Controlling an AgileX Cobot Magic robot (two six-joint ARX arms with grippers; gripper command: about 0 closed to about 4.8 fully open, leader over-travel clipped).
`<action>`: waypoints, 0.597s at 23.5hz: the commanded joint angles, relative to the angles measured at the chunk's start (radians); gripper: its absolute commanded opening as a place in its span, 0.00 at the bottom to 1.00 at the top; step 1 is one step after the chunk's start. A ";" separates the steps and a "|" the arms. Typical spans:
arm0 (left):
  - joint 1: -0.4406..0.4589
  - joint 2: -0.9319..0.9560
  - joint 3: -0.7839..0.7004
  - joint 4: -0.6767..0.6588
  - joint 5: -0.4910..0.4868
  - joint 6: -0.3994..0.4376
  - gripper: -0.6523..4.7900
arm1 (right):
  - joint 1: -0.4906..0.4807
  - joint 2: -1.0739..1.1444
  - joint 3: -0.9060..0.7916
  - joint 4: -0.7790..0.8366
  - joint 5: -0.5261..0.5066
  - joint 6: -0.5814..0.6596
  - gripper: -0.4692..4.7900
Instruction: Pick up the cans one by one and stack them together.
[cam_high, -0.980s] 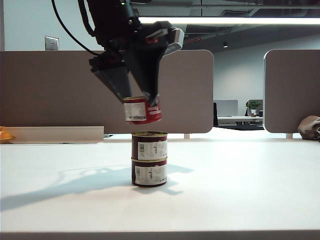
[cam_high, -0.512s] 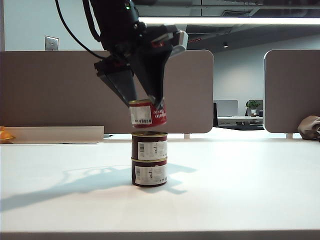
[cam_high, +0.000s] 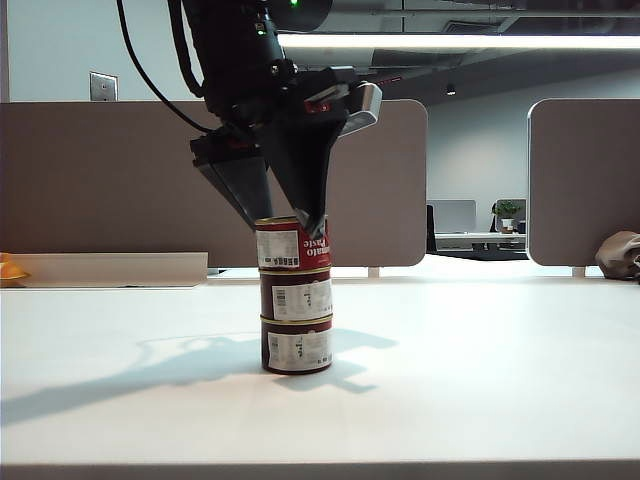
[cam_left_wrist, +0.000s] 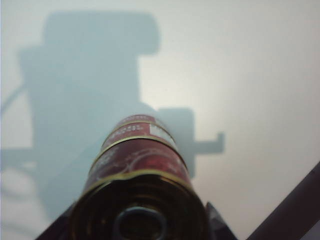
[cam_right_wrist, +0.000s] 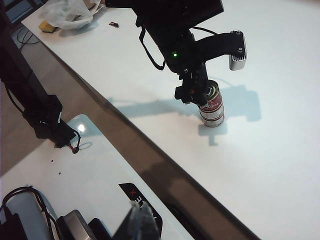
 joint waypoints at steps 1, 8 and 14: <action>0.000 -0.001 0.005 0.003 0.000 0.005 0.57 | -0.001 0.000 0.002 0.012 -0.004 0.001 0.08; 0.000 -0.001 0.005 0.015 -0.035 0.004 0.76 | -0.001 0.000 0.002 0.012 -0.004 0.001 0.08; -0.006 -0.003 0.028 -0.006 -0.034 0.004 0.76 | -0.001 0.000 0.002 0.012 -0.004 0.001 0.08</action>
